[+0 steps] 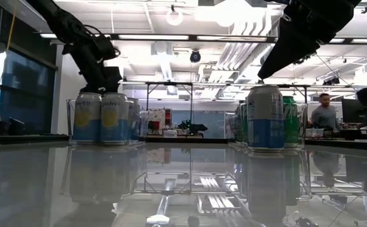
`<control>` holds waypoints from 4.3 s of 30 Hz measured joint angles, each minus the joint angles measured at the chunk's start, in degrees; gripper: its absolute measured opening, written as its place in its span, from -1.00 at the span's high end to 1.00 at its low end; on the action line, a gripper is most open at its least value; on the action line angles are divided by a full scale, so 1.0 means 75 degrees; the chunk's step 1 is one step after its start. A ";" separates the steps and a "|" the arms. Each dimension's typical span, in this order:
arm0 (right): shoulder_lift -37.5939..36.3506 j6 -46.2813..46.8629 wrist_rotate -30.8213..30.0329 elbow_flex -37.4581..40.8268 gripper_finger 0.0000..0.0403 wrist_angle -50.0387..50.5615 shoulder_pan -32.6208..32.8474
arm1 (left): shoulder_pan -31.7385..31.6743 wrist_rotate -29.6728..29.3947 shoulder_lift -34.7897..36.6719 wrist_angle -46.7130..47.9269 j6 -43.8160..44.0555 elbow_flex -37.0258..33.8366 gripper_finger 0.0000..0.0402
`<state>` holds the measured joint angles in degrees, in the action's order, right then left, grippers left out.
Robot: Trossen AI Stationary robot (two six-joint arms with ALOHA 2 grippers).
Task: Sort soda cans
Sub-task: Put the blue-white soda can into the top left transparent bin
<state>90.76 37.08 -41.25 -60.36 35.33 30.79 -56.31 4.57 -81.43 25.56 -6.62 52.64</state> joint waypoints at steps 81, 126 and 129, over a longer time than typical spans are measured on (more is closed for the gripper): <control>-0.1132 -0.5835 0.4722 0.0000 -0.67 0.1407 -0.4262 | 0.5126 -0.2771 0.4013 0.0759 0.3665 -0.2308 -0.69; 0.3037 -0.7186 0.4610 -0.5893 -0.39 -0.3043 -0.6209 | 0.6082 -0.2849 0.5541 0.0955 0.4481 -0.1696 -0.69; 0.3920 -0.7186 0.4400 -0.7311 -0.38 -0.2569 -0.6585 | 0.6082 -0.2844 0.5634 0.1171 0.4567 -0.1699 -0.69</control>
<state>120.16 -16.81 -8.25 -115.19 16.06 -18.60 -10.70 -16.76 -39.17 34.34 27.63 39.90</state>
